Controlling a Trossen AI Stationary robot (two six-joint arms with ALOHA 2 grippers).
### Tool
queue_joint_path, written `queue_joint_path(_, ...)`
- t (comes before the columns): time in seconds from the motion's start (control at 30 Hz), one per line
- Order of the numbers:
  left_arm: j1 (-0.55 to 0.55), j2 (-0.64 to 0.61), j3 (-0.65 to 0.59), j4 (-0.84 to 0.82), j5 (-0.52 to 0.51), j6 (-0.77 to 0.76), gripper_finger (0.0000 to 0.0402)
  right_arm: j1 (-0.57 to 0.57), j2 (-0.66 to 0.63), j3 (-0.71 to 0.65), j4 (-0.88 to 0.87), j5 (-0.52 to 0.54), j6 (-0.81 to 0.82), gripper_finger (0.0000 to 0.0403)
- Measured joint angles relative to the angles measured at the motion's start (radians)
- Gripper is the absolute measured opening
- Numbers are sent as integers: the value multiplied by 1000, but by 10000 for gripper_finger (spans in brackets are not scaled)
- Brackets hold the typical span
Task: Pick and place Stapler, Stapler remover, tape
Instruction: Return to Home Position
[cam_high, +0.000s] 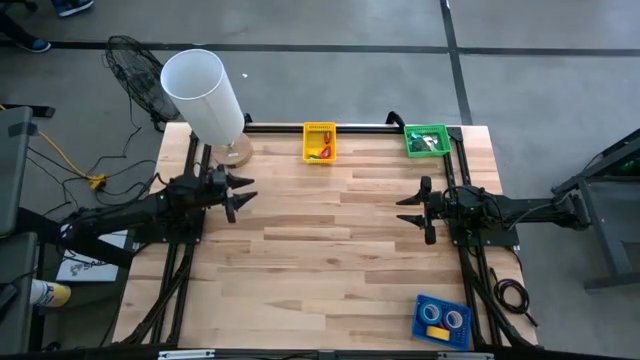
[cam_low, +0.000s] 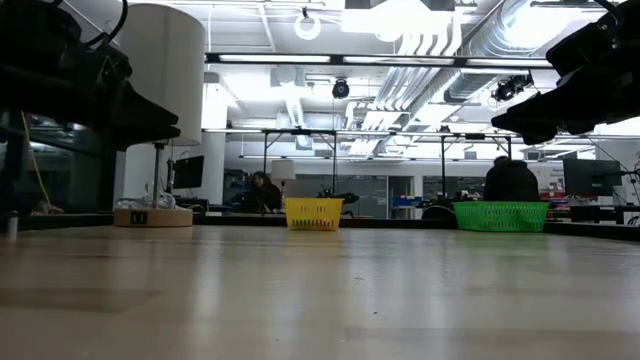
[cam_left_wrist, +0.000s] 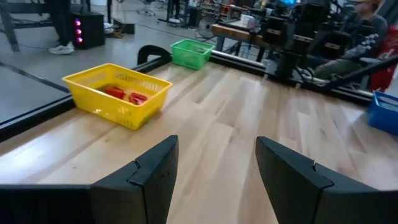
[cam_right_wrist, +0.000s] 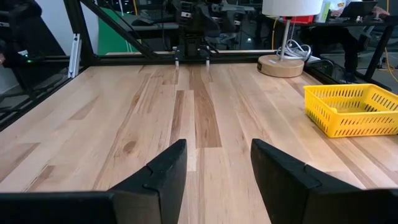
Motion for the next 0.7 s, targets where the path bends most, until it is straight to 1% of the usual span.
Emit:
queue_joint_path(0.1, -51, 0, 6, -6, -46, 8, 211, 0, 0, 0, 0, 0, 0, 170)
queue_joint_path(0.27, -105, 0, 16, -2, -174, 74, 211, 0, 0, 0, 0, 0, 0, 170)
queue_joint_path(0.7, -109, 0, 18, -5, -163, 76, 211, 0, 0, 0, 0, 0, 0, 170)
